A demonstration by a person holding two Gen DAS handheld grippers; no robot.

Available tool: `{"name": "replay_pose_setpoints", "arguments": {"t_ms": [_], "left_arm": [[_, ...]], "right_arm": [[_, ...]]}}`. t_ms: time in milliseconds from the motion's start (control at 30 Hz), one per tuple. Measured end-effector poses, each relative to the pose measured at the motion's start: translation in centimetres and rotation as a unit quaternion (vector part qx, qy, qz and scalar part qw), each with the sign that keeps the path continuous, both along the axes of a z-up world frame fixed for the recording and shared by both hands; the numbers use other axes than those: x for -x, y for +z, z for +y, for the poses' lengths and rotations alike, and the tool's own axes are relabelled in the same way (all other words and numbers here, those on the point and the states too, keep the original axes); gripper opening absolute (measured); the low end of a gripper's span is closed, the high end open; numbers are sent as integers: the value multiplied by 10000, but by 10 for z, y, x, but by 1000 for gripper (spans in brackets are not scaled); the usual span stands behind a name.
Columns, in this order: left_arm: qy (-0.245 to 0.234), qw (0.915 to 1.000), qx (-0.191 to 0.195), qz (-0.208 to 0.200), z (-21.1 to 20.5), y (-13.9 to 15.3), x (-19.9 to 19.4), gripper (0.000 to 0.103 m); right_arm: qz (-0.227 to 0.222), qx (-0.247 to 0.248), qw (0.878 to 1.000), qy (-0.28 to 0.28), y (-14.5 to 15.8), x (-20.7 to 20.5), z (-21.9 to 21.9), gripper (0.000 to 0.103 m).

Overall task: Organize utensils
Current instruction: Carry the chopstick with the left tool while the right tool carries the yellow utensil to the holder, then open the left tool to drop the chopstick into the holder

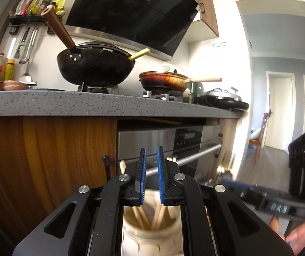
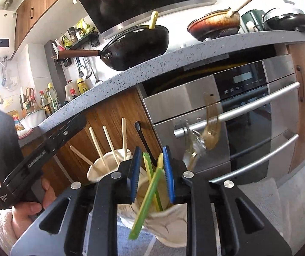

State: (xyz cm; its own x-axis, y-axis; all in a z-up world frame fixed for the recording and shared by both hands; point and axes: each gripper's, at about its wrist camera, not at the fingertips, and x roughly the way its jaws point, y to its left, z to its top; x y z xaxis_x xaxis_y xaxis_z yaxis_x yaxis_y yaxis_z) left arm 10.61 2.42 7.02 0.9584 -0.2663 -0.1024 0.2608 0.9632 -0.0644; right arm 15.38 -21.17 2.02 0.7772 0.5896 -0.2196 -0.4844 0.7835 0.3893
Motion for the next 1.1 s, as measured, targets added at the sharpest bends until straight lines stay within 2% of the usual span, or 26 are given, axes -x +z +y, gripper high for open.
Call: {"name": "replay_pose_setpoints", "arguments": {"t_ms": [67, 200, 267, 467, 667, 700, 733, 900, 967, 1100], "left_arm": [[-35, 10000, -31, 12, 1, -3, 11, 13], [-71, 9998, -114, 137, 2, -10, 26, 13], [-72, 9996, -166, 198, 2, -11, 30, 13], [-62, 9994, -123, 330, 10, -12, 36, 13], [-58, 9995, -81, 311, 17, -13, 40, 17], [-46, 9995, -71, 306, 18, -13, 40, 18], [-43, 9995, -60, 308, 19, -14, 41, 18], [-66, 9995, 38, 318, 24, -18, 41, 18], [-75, 9994, 46, 339, 24, -19, 40, 18], [-81, 9992, 119, 364, 26, -21, 41, 18]], "right_arm": [[30, 32, 10000, -29, -3, 7, -5, 22], [392, 186, 9991, 37, -8, 3, -5, 22], [639, 478, 9967, 111, -6, -6, 4, 22], [1203, 1368, 9827, 342, 2, -31, 34, 20], [1819, 1500, 9693, 693, -4, -53, 47, 20], [1849, 1515, 9685, 697, -5, -54, 48, 11], [1838, 1516, 9688, 675, -5, -54, 48, 8], [1463, 1084, 9825, 381, 4, -46, 38, 8], [1127, 603, 9915, 255, 8, -43, 31, 8], [802, -91, 9967, 13, 1, -48, 27, 8]]}}
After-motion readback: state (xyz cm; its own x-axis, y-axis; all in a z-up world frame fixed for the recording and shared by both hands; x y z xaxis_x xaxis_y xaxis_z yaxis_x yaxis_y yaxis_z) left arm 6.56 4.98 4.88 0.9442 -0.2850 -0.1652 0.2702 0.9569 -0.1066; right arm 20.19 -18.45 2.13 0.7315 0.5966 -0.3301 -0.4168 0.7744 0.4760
